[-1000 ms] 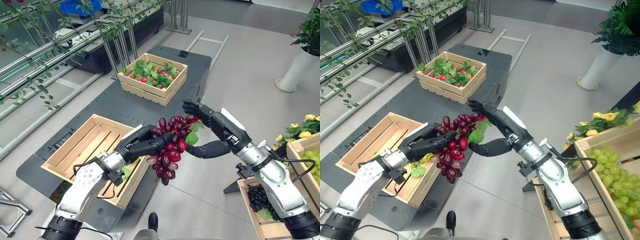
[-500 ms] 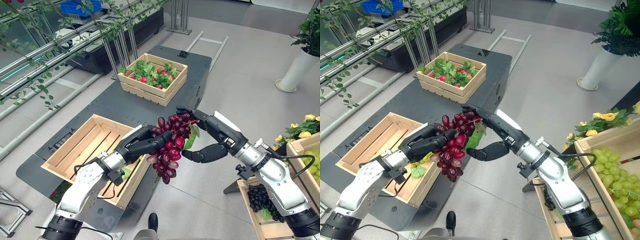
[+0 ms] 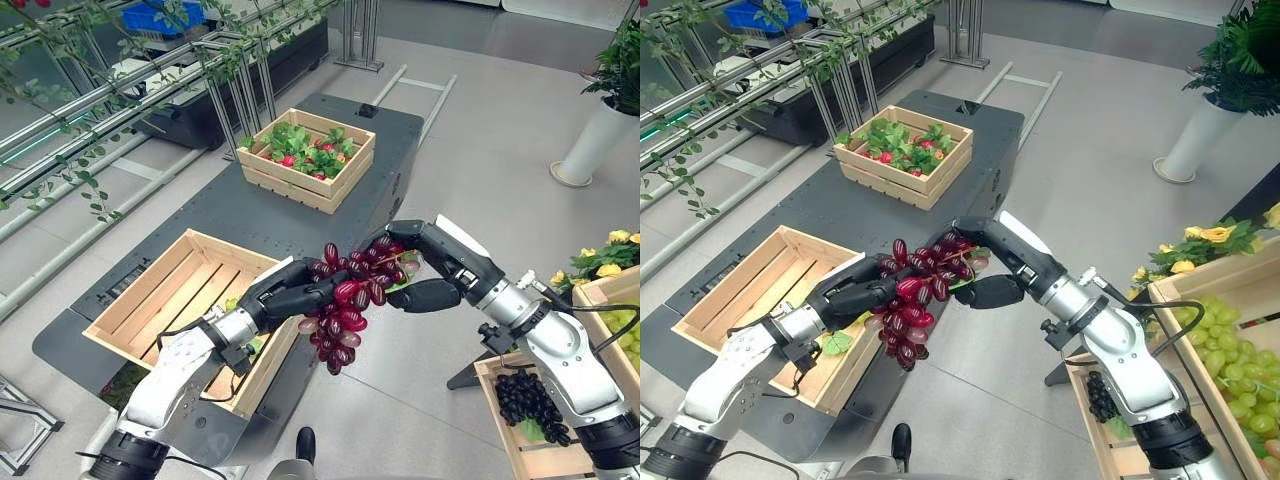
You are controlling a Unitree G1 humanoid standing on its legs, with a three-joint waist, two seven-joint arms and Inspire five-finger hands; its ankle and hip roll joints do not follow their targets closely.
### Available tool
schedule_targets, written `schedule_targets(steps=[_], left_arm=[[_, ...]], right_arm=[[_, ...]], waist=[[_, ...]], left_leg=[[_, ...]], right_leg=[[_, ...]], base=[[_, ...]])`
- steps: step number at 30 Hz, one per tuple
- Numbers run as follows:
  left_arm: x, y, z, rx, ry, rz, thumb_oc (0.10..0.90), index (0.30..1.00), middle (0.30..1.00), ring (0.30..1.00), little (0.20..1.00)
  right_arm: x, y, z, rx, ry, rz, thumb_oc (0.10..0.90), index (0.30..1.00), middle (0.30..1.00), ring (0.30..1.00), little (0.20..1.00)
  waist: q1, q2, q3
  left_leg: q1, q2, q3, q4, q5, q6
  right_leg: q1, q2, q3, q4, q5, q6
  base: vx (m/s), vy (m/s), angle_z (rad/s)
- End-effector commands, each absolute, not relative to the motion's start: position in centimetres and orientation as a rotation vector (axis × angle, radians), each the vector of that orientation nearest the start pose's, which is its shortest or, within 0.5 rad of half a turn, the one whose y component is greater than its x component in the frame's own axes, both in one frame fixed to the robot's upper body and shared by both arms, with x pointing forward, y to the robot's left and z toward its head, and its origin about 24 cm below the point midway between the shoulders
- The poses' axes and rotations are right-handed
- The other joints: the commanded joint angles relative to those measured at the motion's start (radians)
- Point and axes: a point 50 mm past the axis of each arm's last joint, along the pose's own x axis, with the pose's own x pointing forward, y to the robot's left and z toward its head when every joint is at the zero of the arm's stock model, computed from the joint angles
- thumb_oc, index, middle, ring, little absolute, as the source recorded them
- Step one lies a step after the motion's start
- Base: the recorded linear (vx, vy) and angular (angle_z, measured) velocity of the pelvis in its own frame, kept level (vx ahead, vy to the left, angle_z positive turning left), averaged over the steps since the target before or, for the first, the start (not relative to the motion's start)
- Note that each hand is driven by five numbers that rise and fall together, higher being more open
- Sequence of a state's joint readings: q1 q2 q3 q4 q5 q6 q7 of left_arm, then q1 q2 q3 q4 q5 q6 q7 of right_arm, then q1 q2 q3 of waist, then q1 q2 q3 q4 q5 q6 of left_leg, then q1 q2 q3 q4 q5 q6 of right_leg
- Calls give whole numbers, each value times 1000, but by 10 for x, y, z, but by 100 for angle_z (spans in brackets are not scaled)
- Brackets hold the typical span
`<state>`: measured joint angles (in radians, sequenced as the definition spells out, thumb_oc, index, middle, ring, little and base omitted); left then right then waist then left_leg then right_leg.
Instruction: Pick up the fruits from the basket on one side to the basket on the other side
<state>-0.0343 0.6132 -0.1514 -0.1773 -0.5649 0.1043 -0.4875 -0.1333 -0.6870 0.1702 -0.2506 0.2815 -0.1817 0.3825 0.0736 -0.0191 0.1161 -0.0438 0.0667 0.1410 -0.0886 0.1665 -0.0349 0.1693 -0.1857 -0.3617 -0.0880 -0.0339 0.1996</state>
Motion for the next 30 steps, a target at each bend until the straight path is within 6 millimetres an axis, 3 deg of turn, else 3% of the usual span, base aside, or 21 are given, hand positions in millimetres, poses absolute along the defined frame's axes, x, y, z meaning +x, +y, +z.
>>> schedule_targets(steps=[1, 16, 17, 18, 19, 30], left_arm=[[261, 168, 144, -72, -276, -739, 400, 300, 300, 300, 300], [261, 167, 146, -96, -283, -724, 400, 300, 300, 300, 300], [262, 167, 145, -102, -276, -713, 442, 364, 364, 364, 364], [263, 167, 144, -106, -266, -698, 640, 660, 660, 660, 660], [263, 168, 143, -106, -264, -688, 800, 900, 900, 900, 900], [264, 178, 137, -176, -267, -538, 800, 900, 900, 900, 900]], right_arm=[[238, -142, 177, -451, -616, 838, 400, 300, 300, 300, 300], [238, -139, 172, -437, -609, 825, 400, 300, 300, 300, 300], [238, -139, 172, -437, -609, 823, 400, 300, 300, 300, 300], [239, -140, 171, -437, -607, 813, 400, 300, 300, 300, 300], [239, -140, 172, -438, -608, 807, 400, 300, 300, 300, 300], [246, -155, 168, -400, -598, 584, 400, 300, 300, 300, 300]], waist=[[8, -1, -134], [8, 0, -133], [8, 0, -133], [8, 0, -132], [7, 0, -132], [-3, -1, -125]], left_leg=[[94, 21, -11, 1, -143, -28], [96, 22, -9, 1, -143, -28], [96, 22, -9, 1, -143, -28], [96, 23, -9, 1, -144, -28], [97, 23, -9, 1, -144, -28], [104, 30, 4, 1, -148, -29]], right_leg=[[-77, -11, 26, 9, 99, -39], [-76, -13, 28, 10, 99, -39], [-76, -12, 28, 10, 98, -39], [-76, -12, 28, 10, 98, -39], [-76, -12, 28, 10, 98, -40], [-76, -5, 35, 8, 94, -46]], base=[[0, 0, 0], [0, 0, 0], [0, 0, 0], [0, 0, 0], [0, 0, 0], [0, 0, 0]])
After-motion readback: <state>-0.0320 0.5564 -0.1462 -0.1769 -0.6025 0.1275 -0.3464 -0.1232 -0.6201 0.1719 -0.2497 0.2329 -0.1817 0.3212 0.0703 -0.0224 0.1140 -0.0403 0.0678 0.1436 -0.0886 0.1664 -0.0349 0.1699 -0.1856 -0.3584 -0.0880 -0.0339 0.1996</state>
